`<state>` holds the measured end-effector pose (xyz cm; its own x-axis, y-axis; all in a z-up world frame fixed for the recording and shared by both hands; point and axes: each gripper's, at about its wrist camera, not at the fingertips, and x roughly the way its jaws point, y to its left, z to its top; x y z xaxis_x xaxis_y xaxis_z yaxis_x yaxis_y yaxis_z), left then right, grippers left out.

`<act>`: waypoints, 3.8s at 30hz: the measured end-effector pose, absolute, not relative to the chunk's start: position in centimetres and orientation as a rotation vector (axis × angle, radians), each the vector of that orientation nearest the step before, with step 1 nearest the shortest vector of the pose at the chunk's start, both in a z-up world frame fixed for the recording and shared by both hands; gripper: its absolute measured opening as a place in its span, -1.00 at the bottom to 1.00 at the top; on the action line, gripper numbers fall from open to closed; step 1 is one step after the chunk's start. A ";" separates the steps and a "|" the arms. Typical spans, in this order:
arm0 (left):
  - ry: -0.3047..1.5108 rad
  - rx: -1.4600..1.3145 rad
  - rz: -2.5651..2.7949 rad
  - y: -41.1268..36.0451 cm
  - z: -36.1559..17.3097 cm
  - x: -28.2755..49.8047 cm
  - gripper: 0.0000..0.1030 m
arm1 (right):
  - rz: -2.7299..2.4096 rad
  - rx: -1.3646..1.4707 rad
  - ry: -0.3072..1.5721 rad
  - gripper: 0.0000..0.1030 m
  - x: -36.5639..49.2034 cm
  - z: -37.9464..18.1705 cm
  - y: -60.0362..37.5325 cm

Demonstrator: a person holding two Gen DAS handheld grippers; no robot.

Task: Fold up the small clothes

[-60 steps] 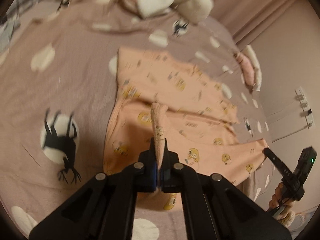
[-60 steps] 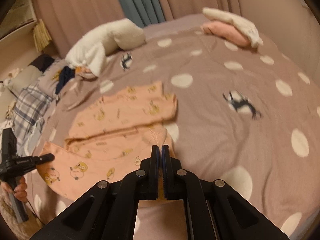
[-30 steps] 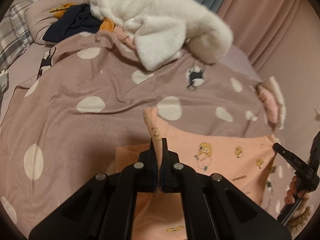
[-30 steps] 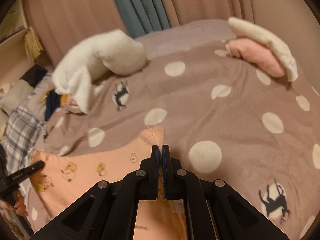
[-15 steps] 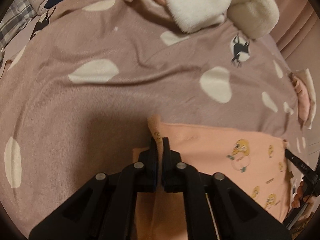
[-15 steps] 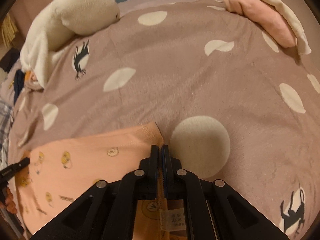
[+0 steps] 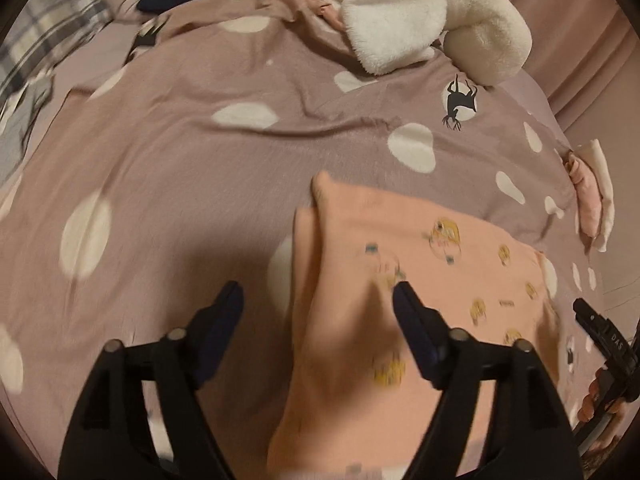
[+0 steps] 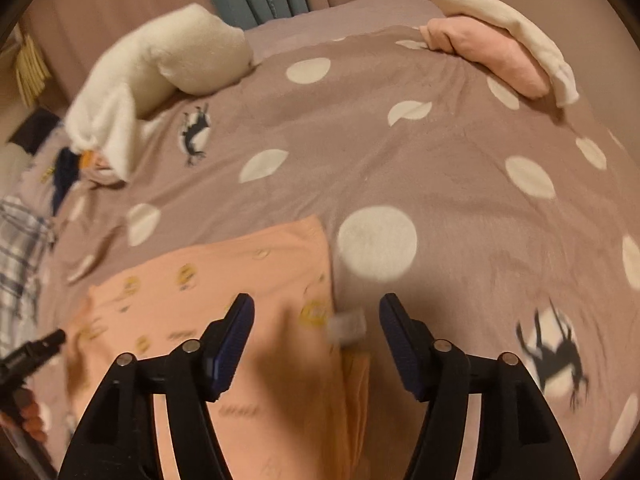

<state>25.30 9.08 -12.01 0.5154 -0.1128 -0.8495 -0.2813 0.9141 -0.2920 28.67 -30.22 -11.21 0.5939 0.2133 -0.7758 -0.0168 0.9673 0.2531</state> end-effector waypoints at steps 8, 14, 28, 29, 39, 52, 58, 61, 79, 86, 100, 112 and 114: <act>1.088 -0.546 0.100 9.0 -14.3 19.4 0.53 | 0.169 0.357 0.980 0.32 23.8 -13.1 -30.6; 1.093 -0.624 0.056 8.6 -16.4 17.3 0.50 | 0.143 0.435 1.043 0.32 21.3 -16.2 -30.9; 0.993 -0.630 0.018 6.1 -17.3 19.9 -0.58 | 0.214 0.584 0.970 -0.20 23.4 -18.4 -28.8; 0.993 -0.630 0.025 6.0 -17.3 19.9 -0.68 | 0.208 0.584 0.972 -0.45 23.6 -18.5 -28.8; 0.927 -0.549 0.024 4.7 -14.0 16.3 -0.77 | 0.244 0.419 0.860 -0.72 19.8 -14.3 -28.0; 0.956 -0.458 -0.022 1.7 -12.5 4.3 -0.77 | 0.244 0.336 0.876 -0.72 11.2 -12.7 -29.3; 0.975 -0.410 -0.030 0.7 -13.1 1.0 -0.77 | 0.228 0.372 0.900 -0.72 8.3 -13.5 -30.3; 0.992 -0.374 -0.027 0.2 -13.7 0.3 -0.76 | 0.206 0.372 0.908 -0.72 7.3 -13.8 -30.5; 1.116 -0.360 0.068 1.7 -15.8 -0.7 -0.04 | 0.072 0.324 0.980 -0.72 7.4 -17.2 -29.5; 1.095 -0.411 0.110 4.0 -14.6 -1.3 0.15 | 0.074 0.266 0.914 -0.72 7.2 -15.0 -28.6; 1.005 -0.403 0.177 6.0 -12.1 -1.6 0.19 | 0.476 0.043 0.724 -0.72 6.1 -7.8 -17.7; 1.017 -0.409 0.186 6.8 -12.2 -1.2 0.19 | 0.658 -0.061 0.962 -0.72 6.0 -14.7 -11.7; 1.019 -0.410 0.178 6.7 -12.2 -1.1 0.19 | 0.660 -0.055 0.992 -0.72 6.2 -15.1 -11.6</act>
<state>-1.15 6.68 -12.19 0.5180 -0.0447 -0.8542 -0.3318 0.9099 -0.2489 6.19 -11.61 -15.13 0.3703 0.4905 -0.7889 -0.5387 0.8052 0.2477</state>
